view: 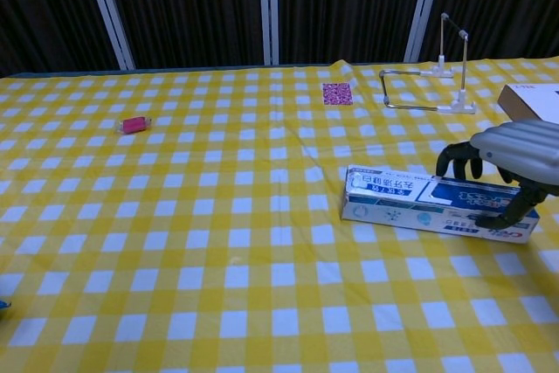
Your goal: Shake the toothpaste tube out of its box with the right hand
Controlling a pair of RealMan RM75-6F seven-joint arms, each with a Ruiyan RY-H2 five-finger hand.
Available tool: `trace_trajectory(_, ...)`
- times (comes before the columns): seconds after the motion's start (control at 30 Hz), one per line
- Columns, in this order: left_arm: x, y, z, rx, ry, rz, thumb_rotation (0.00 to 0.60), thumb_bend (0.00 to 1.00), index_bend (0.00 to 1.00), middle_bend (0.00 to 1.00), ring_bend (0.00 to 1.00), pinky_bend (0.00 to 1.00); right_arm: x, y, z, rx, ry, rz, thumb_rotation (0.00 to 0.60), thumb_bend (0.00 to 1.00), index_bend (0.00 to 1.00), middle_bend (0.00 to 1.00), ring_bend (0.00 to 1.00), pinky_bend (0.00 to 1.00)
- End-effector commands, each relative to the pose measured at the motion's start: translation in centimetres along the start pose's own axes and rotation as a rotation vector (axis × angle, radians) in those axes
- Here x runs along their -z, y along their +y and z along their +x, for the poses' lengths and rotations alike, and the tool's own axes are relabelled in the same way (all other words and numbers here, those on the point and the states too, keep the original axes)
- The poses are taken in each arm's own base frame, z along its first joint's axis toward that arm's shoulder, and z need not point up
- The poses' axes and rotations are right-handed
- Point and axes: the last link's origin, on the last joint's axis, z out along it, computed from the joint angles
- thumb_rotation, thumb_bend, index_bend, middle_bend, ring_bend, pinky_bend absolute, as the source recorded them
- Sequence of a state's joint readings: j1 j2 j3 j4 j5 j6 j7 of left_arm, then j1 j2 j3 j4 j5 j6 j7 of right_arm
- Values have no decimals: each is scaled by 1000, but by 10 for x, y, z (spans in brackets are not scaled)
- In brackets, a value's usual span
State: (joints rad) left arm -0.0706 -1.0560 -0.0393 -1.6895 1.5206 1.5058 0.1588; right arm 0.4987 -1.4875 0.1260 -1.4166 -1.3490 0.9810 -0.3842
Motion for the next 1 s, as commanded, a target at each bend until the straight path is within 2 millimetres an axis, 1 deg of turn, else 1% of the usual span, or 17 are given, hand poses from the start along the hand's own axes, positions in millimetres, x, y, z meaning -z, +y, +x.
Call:
trace_trajectory(0.03,-1,0,0,0,-1,1,600,0,0,0,0,0,0,-1,0,9,13,8,600,204,357,447,408,541)
trace_trajectory(0.27,-2,0,-1,0,-7,3,600,0,0,0,0,0,2,-3,7,2,81,44,600,247,387,474,431,558)
trace_trajectory(0.37,-1,0,0,2,-5,2,600,0,0,0,0,0,4,-2,13,-1,126,65,600,249,387,475,431,557)
trace_trajectory(0.43,0,0,0,3,-4,1,600,0,0,0,0,0,6,-2,21,-1,165,81,600,248,387,475,431,558)
trace_trajectory(0.67,1,0,2,11,0,-2,600,0,0,0,0,0,12,-2,65,70,304,140,600,249,387,475,431,558)
trace_trajectory(0.73,1,0,3,14,2,-2,600,0,0,0,0,0,12,-2,82,130,351,158,600,249,388,475,431,558)
trace_trajectory(0.83,1,-1,4,19,5,-2,600,0,0,0,0,0,11,-2,106,267,420,185,600,248,390,475,431,558)
trace_trajectory(1.0,2,-1,6,24,8,-3,600,0,0,0,0,0,11,-3,134,453,490,204,600,247,397,475,431,558)
